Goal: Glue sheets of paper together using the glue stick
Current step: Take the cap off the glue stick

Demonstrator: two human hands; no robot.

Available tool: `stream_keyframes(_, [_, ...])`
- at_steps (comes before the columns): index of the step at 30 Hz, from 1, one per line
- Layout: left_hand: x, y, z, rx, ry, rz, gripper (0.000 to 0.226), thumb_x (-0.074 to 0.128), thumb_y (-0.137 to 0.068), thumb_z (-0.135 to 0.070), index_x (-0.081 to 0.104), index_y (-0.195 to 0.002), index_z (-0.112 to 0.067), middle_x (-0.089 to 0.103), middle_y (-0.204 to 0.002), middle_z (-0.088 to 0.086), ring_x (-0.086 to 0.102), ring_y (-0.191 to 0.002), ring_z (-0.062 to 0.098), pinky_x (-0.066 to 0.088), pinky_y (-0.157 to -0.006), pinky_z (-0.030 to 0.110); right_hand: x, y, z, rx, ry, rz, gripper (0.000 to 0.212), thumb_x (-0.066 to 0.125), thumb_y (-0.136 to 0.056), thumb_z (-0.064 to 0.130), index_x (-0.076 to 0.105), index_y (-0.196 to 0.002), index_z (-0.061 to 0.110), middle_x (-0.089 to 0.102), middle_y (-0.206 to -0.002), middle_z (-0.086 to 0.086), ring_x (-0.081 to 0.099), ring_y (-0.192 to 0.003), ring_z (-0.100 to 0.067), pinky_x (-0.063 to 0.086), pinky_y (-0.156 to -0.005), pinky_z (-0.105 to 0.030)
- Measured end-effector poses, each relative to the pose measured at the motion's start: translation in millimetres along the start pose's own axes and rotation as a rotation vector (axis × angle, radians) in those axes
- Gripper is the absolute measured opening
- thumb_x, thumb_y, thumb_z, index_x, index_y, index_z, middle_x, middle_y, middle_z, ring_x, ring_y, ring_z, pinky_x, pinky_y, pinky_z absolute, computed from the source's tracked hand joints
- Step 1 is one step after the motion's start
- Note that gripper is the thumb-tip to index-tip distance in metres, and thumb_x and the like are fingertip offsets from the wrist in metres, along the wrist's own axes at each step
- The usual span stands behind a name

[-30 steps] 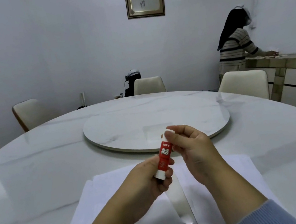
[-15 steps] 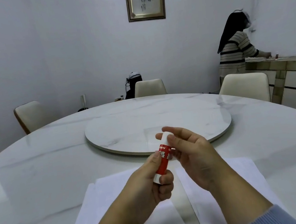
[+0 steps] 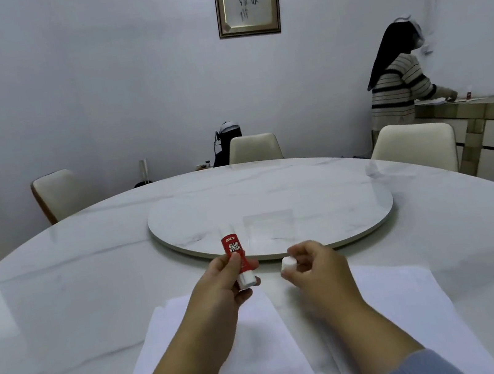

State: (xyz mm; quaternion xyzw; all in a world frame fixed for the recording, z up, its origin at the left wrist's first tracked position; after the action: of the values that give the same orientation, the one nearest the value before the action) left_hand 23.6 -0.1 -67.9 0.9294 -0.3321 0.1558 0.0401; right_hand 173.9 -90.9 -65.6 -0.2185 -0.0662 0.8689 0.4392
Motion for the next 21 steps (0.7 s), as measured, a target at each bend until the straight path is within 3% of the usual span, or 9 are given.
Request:
stream_keyframes(5, [-2, -2, 2, 0.021, -0.034, -0.017, 0.013, 0.054, -0.092, -0.021, 0.064, -0.1, -0.016, 0.076, -0.086, -0.005, 0.066, -0.08, 0.015, 0.047, -0.073, 0.028, 14, -8, -15, 0.03, 0.268, 0.01, 0.021, 0.062, -0.08, 0.009, 0.052, -0.073, 0.026, 0.058, -0.072, 0.01, 0.052, -0.06, -0.006, 0.038, -0.05, -0.019])
stream_keyframes(9, [-5, -4, 2, 0.033, -0.028, -0.055, 0.013, 0.057, -0.091, -0.016, 0.064, -0.102, -0.015, 0.077, -0.082, -0.006, 0.067, -0.085, 0.016, 0.05, -0.075, 0.027, 9, -9, -21, 0.082, 0.288, 0.006, 0.022, 0.052, -0.084, 0.002, 0.061, -0.082, 0.022, 0.059, -0.077, 0.006, 0.051, -0.06, -0.006, 0.039, -0.051, -0.021])
stream_keyframes(12, [-8, -3, -2, 0.063, -0.008, -0.091, 0.017, 0.061, -0.088, -0.009, 0.062, -0.103, -0.016, 0.076, -0.092, 0.005, 0.069, -0.092, 0.019, 0.051, -0.082, 0.028, -5, -5, -3, 0.023, 0.243, -0.034, 0.027, 0.054, -0.086, 0.002, 0.068, -0.098, 0.023, 0.064, -0.091, 0.003, 0.058, -0.074, -0.006, 0.042, -0.058, -0.018])
stream_keyframes(13, [-9, -3, -3, 0.07, -0.006, -0.103, 0.019, 0.063, -0.086, -0.007, 0.062, -0.104, -0.016, 0.074, -0.097, 0.008, 0.069, -0.093, 0.019, 0.051, -0.082, 0.028, -14, -3, 8, -0.005, 0.195, -0.073, 0.026, 0.056, -0.087, 0.005, 0.067, -0.103, 0.022, 0.065, -0.092, 0.005, 0.059, -0.078, -0.007, 0.041, -0.061, -0.018])
stream_keyframes(15, [-13, -3, -4, 0.079, -0.004, -0.13, 0.02, 0.064, -0.085, -0.004, 0.062, -0.103, -0.014, 0.072, -0.102, 0.01, 0.068, -0.093, 0.02, 0.051, -0.078, 0.026, -29, 7, 30, -0.083, 0.101, -0.108, 0.013, 0.06, -0.089, 0.021, 0.067, -0.098, 0.028, 0.063, -0.074, 0.017, 0.058, -0.068, -0.002, 0.04, -0.058, -0.014])
stream_keyframes(16, [-15, -3, -4, 0.083, -0.002, -0.14, 0.018, 0.064, -0.085, -0.005, 0.063, -0.101, -0.013, 0.071, -0.102, 0.01, 0.069, -0.093, 0.02, 0.052, -0.078, 0.026, -27, 14, 40, -0.101, 0.065, -0.055, 0.008, 0.063, -0.085, 0.034, 0.066, -0.092, 0.031, 0.062, -0.066, 0.018, 0.056, -0.06, -0.001, 0.04, -0.055, -0.014])
stream_keyframes(17, [-15, -4, -6, 0.091, 0.002, -0.141, 0.017, 0.065, -0.085, -0.006, 0.063, -0.101, -0.012, 0.072, -0.101, 0.01, 0.069, -0.092, 0.02, 0.053, -0.079, 0.027, -20, 23, 46, -0.093, 0.063, 0.031, 0.02, 0.066, -0.077, 0.049, 0.065, -0.089, 0.033, 0.062, -0.065, 0.018, 0.055, -0.057, 0.0, 0.041, -0.055, -0.017])
stream_keyframes(19, [-13, -3, -9, 0.11, 0.016, -0.121, 0.017, 0.066, -0.084, -0.01, 0.065, -0.101, -0.009, 0.074, -0.098, 0.01, 0.071, -0.089, 0.02, 0.054, -0.079, 0.029, 3, 42, 48, -0.051, 0.178, 0.208, 0.04, 0.066, -0.062, 0.065, 0.061, -0.091, 0.038, 0.065, -0.076, 0.016, 0.057, -0.063, -0.002, 0.041, -0.058, -0.02])
stream_keyframes(21, [-9, -2, -11, 0.115, 0.022, -0.094, 0.018, 0.067, -0.084, -0.014, 0.066, -0.101, -0.006, 0.076, -0.092, 0.008, 0.073, -0.085, 0.018, 0.055, -0.076, 0.027, 13, 49, 53, -0.08, 0.304, 0.208, 0.035, 0.071, -0.066, 0.06, 0.058, -0.09, 0.037, 0.065, -0.084, 0.012, 0.056, -0.067, -0.004, 0.038, -0.057, -0.02])
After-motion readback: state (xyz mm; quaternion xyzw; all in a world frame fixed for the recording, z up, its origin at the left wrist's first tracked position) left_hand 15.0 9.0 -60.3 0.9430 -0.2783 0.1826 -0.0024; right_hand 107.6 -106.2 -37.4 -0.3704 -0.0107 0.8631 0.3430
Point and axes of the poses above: each hand's wrist, its own y-axis away from the middle knuckle, its own x-axis out of the palm, z = x × y, the point moved 10 cm from there along -y, towards the middle knuckle
